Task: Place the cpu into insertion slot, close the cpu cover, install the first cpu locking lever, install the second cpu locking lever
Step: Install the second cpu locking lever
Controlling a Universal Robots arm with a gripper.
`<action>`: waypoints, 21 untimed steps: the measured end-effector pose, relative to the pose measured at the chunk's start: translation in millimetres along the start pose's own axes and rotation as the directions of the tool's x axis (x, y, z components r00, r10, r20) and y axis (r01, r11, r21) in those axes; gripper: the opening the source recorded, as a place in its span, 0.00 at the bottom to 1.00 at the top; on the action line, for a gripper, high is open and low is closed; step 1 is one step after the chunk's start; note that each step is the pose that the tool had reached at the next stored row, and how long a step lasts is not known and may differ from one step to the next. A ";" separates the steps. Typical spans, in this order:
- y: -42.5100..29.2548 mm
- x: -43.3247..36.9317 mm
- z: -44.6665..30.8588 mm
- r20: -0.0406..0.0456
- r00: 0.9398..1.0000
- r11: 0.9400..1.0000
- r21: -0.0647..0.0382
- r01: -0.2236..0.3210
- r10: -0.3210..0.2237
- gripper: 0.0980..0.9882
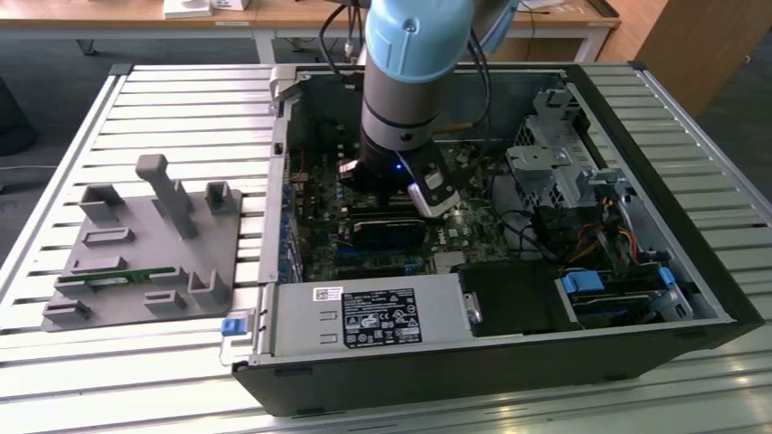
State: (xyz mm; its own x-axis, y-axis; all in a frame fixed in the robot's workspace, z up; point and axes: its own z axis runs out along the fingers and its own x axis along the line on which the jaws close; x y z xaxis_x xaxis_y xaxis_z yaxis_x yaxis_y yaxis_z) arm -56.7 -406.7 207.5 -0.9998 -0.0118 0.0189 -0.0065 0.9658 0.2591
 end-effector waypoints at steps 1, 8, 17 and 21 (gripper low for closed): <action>-0.9 0.0 -0.2 0.000 1.000 1.000 -0.004 0.000 0.000 0.01; -6.3 1.5 -1.5 0.001 1.000 0.999 -0.037 0.001 -0.001 0.01; -9.2 9.1 4.7 0.004 1.000 0.998 -0.057 0.002 -0.002 0.01; -10.3 13.0 8.6 0.007 1.000 0.998 -0.066 0.003 -0.003 0.01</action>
State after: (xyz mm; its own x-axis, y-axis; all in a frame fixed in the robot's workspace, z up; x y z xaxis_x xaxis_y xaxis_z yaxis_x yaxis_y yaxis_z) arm -69.8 -414.5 196.8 -0.9999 -0.0128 0.0114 -0.0085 0.9465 0.3227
